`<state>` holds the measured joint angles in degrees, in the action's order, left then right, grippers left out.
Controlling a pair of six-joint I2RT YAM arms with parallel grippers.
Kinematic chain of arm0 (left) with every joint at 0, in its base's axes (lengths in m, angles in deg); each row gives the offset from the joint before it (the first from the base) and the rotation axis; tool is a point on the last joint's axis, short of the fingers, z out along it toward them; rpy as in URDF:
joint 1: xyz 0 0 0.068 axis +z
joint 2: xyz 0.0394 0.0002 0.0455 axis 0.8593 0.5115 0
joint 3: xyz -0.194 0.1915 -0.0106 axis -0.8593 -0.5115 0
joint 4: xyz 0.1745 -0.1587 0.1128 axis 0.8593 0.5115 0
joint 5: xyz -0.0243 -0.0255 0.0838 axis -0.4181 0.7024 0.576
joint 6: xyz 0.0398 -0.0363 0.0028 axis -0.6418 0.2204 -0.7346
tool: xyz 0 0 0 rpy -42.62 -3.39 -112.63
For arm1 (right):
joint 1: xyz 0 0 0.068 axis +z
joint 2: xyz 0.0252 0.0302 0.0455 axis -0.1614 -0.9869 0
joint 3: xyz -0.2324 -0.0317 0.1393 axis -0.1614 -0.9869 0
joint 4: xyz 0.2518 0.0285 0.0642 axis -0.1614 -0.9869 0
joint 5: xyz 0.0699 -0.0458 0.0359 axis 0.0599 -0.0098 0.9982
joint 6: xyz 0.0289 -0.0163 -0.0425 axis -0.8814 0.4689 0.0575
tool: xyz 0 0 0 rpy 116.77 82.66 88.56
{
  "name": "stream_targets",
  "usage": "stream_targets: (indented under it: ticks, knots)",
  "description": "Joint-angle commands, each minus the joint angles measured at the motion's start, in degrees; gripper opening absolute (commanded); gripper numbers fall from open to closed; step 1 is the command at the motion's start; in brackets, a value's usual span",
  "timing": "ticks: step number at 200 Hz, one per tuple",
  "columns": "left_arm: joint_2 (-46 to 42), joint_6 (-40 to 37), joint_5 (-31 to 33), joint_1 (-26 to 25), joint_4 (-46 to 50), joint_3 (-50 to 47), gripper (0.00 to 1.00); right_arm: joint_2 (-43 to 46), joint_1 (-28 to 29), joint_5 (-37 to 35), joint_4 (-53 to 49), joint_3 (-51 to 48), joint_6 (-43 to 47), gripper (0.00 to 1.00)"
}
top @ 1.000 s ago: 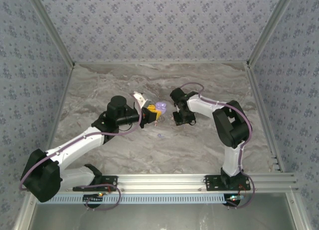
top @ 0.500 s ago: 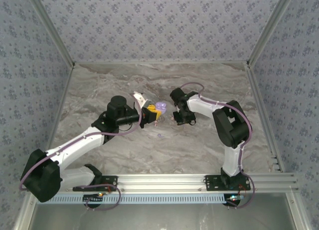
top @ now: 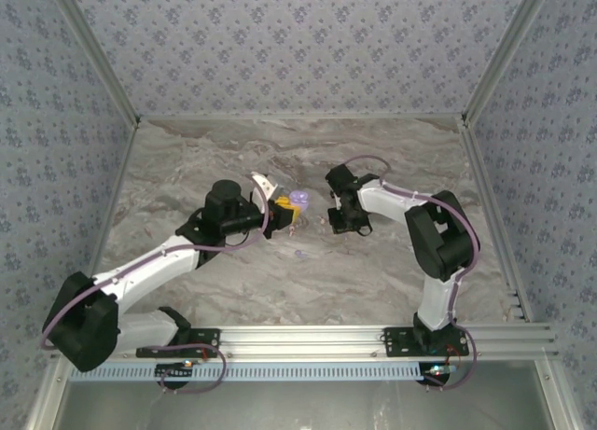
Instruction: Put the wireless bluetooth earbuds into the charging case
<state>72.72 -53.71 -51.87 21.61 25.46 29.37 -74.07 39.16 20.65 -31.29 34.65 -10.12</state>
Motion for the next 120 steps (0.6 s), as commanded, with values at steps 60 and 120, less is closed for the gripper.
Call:
stream_targets:
  ticks: [60,120]
  knots:
    - [9.46,7.27,3.57,-0.22,-7.68,-1.27,0.1,8.85,-5.0,10.56,8.33,-5.95,-1.47,0.22]
    - [16.07,12.61,3.31,-0.29,-14.44,-1.33,0.11,14.87,-6.92,16.09,11.1,-6.04,-2.83,0.22]
